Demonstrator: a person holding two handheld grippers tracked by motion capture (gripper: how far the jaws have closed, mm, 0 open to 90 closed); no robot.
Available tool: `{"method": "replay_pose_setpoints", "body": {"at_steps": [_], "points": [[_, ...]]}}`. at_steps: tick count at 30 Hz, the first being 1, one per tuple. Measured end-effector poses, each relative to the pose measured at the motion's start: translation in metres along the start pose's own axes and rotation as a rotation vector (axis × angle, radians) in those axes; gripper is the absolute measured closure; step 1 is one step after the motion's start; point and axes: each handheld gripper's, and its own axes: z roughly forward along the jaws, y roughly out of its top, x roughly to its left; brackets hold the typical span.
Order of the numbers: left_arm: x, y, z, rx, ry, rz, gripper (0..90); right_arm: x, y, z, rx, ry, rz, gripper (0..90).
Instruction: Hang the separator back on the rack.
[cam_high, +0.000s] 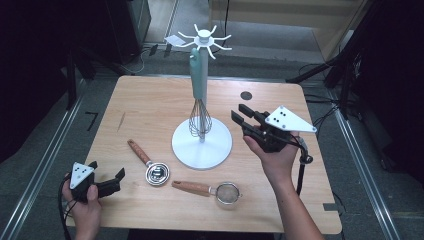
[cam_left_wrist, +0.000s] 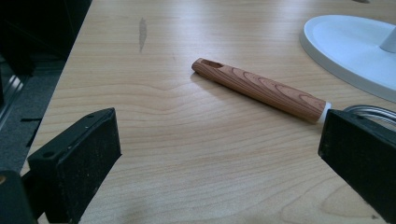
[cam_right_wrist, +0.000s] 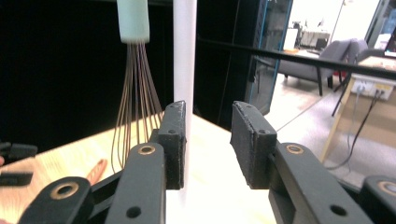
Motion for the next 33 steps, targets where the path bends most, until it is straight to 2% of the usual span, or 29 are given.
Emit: {"method": "replay_pose_setpoints", "body": {"at_steps": [2,3,6,7,10,13,14,19,21,23,25,26,27,28,31,32,33], "points": [[0.0,0.0,0.0,-0.002,0.01,0.002,0.0,0.0,-0.005,-0.002,0.007,-0.003,0.005,66.3],[-0.001,0.0,0.0,0.003,0.035,0.008,0.0,-0.001,-0.014,-0.007,0.02,-0.015,0.01,65.0],[-0.002,0.001,-0.002,-0.012,0.018,0.011,0.0,-0.001,-0.027,-0.014,0.041,-0.026,0.02,63.5],[-0.002,0.001,-0.002,-0.012,0.018,0.011,0.0,-0.001,-0.027,-0.014,0.041,-0.026,0.02,63.5],[-0.004,0.002,-0.003,-0.005,0.025,0.03,0.0,-0.003,-0.045,-0.022,0.078,-0.035,0.037,62.2],[-0.006,0.003,-0.003,-0.005,0.037,0.027,4.8,-0.006,-0.051,-0.027,0.09,-0.045,0.05,61.5],[-0.009,0.004,-0.004,-0.003,0.037,0.008,6.3,-0.007,-0.057,-0.031,0.104,-0.05,0.056,60.9],[-0.018,0.005,-0.007,-0.007,0.066,0.026,15.2,-0.007,-0.067,-0.037,0.133,-0.058,0.054,60.0],[-0.023,0.006,-0.01,-0.012,0.053,0.027,16.6,-0.006,-0.073,-0.04,0.151,-0.058,0.06,60.0],[-0.028,0.006,-0.012,-0.019,0.039,0.031,22.6,-0.005,-0.079,-0.042,0.158,-0.058,0.068,59.9],[-0.033,0.006,-0.014,-0.021,0.02,0.031,24.9,-0.004,-0.085,-0.045,0.166,-0.054,0.075,59.5],[-0.037,0.006,-0.017,-0.028,0.006,0.033,31.7,-0.003,-0.092,-0.047,0.174,-0.053,0.085,59.7],[-0.037,0.006,-0.017,-0.028,0.006,0.033,34.6,-0.003,-0.092,-0.047,0.174,-0.053,0.085,59.7],[-0.042,0.008,-0.019,-0.032,-0.017,0.034,38.1,-0.003,-0.097,-0.049,0.2,-0.055,0.091,59.7],[-0.047,0.008,-0.021,-0.034,-0.041,0.03,49.7,-0.001,-0.104,-0.051,0.216,-0.051,0.104,59.7],[-0.052,0.008,-0.021,-0.034,-0.072,0.021,54.4,0.0,-0.107,-0.052,0.224,-0.046,0.106,59.7],[-0.052,0.008,-0.021,-0.034,-0.072,0.021,58.2,0.0,-0.107,-0.052,0.224,-0.046,0.106,59.7]]}}
